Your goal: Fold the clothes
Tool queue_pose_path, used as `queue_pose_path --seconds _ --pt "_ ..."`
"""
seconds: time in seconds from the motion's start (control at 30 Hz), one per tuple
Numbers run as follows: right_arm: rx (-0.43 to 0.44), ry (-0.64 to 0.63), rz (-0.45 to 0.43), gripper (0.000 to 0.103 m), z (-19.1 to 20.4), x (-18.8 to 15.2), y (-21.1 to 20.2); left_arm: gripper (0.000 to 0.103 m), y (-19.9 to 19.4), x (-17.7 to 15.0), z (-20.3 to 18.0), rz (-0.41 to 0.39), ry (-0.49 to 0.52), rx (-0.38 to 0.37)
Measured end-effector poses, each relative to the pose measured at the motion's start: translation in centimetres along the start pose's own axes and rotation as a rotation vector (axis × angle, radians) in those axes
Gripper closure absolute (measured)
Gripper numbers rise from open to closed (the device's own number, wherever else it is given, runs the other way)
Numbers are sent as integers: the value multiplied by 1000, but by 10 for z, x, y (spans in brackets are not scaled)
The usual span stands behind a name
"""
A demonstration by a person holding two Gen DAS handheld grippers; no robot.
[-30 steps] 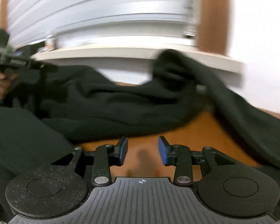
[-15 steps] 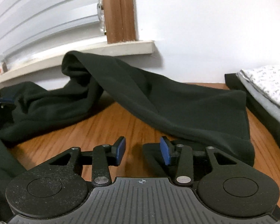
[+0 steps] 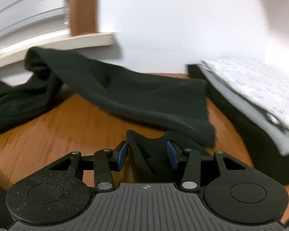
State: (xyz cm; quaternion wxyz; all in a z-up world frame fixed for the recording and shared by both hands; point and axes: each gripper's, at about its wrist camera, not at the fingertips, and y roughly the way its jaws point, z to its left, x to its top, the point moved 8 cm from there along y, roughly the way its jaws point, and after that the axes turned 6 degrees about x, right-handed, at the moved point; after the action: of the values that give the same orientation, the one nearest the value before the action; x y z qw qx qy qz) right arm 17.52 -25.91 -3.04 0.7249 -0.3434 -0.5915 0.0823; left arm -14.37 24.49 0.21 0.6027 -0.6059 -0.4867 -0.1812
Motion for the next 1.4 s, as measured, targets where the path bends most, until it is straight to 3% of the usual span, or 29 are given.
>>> queue_pose_path --seconds 0.27,0.37,0.57,0.8,0.97,1.03,1.07,1.1,1.17,1.4 --pt "-91 53 9 54 -29 -13 -10 28 1 2 -4 -18 11 -8" --pt "-31 23 -28 50 -18 -8 -9 28 0 2 -5 -23 22 0" --pt "-16 -148 -64 47 18 13 -5 28 1 1 -6 -21 22 9" --pt "-50 -235 -66 47 26 31 10 27 0 0 -7 -21 24 15" --pt "-30 -305 24 47 31 30 32 26 -1 0 -7 -21 26 15" --pt "-47 -320 48 49 28 33 40 26 -1 0 -7 -21 25 15" --pt "-42 -307 56 60 26 37 42 26 -1 0 -8 -21 24 15" --pt "-36 -294 64 80 23 42 44 26 -1 0 -8 -20 24 15" --pt "-41 -275 48 88 15 62 38 26 -1 0 -7 -21 23 15" --pt "-72 -135 -157 93 -17 160 -23 26 -2 1 -6 -27 23 17"
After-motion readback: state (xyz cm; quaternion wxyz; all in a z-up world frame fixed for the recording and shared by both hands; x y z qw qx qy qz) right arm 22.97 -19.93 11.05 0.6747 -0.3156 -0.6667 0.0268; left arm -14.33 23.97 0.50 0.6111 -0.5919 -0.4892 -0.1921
